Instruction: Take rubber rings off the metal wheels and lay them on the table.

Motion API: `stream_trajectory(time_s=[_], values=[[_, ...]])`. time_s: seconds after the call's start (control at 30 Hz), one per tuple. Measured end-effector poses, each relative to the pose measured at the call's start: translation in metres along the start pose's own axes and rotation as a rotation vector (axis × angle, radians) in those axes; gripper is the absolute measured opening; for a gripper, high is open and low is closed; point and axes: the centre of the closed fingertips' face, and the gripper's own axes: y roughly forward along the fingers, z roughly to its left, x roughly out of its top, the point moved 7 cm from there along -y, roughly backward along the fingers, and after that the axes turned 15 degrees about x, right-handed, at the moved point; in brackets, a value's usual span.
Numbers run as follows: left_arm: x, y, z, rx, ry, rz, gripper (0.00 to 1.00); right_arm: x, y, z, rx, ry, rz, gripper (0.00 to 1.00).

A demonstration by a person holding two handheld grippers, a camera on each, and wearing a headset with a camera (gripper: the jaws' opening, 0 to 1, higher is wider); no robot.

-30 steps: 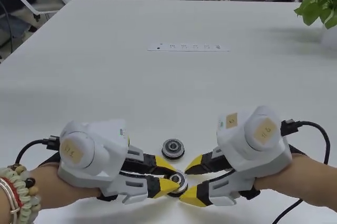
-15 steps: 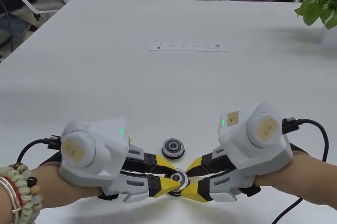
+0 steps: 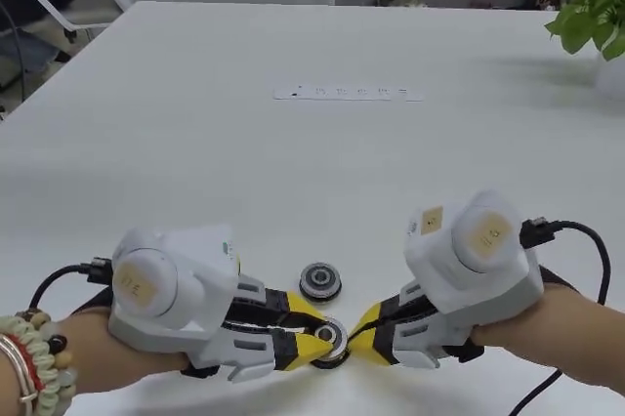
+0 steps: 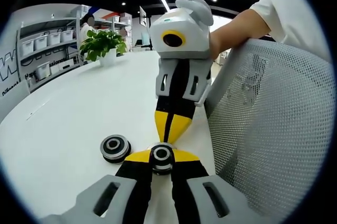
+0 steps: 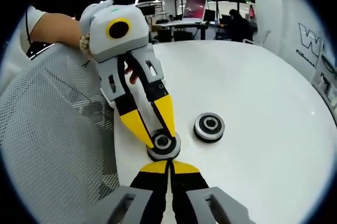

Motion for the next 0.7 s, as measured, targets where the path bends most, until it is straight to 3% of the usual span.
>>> stream_trajectory(time_s=[0.1, 0.17, 0.37, 0.43, 0.63, 0.7], values=[[0.000, 0.000, 0.001, 0.005, 0.000, 0.002, 0.08, 0.000, -0.001, -0.002, -0.014, 0.120, -0.018, 0.00], [0.000, 0.001, 0.001, 0.007, 0.000, 0.002, 0.08, 0.001, -0.001, -0.003, -0.017, 0.137, -0.011, 0.00], [0.001, 0.001, 0.001, 0.007, -0.001, 0.001, 0.08, -0.001, -0.002, -0.004, -0.005, 0.348, -0.069, 0.00], [0.001, 0.001, 0.001, 0.007, 0.001, 0.001, 0.08, -0.001, -0.004, -0.006, -0.003, 0.422, -0.104, 0.00], [0.001, 0.001, 0.001, 0.007, -0.003, -0.001, 0.08, -0.006, -0.008, -0.012, 0.087, 0.661, -0.282, 0.00], [0.001, 0.001, 0.001, 0.010, -0.003, 0.000, 0.08, -0.005, -0.010, -0.012, 0.120, 0.705, -0.332, 0.00]])
